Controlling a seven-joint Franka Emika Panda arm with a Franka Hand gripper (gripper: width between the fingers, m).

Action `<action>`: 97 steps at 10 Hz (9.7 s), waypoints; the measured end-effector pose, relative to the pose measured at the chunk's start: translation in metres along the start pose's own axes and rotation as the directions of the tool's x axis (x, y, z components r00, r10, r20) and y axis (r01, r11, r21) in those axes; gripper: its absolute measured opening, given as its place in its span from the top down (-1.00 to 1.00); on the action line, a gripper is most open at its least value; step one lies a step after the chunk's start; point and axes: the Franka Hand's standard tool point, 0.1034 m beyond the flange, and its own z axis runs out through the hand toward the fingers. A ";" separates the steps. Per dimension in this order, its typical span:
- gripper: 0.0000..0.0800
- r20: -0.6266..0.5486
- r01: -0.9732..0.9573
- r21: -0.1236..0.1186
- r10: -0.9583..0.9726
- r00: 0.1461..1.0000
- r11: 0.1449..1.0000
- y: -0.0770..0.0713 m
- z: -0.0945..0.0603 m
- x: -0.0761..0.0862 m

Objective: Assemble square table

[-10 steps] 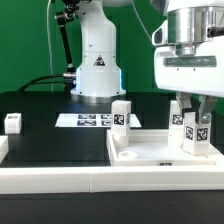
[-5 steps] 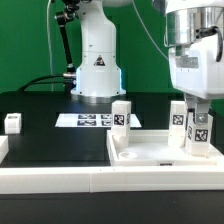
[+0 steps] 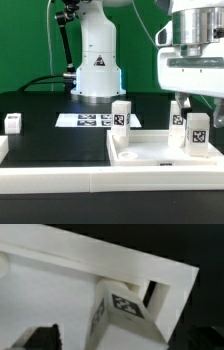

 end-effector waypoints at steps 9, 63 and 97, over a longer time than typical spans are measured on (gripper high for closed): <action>-0.62 -0.021 0.634 -0.030 -0.635 0.773 0.773 0.001 0.002 0.003; 0.28 -0.014 0.684 -0.009 -0.684 0.730 0.730 -0.001 0.004 0.010; -0.62 -0.022 0.342 0.026 -0.341 0.940 0.939 -0.001 0.009 -0.004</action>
Offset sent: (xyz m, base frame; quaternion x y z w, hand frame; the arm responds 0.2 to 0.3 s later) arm 0.0000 0.0000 0.0000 0.0000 0.0000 -0.1938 0.9810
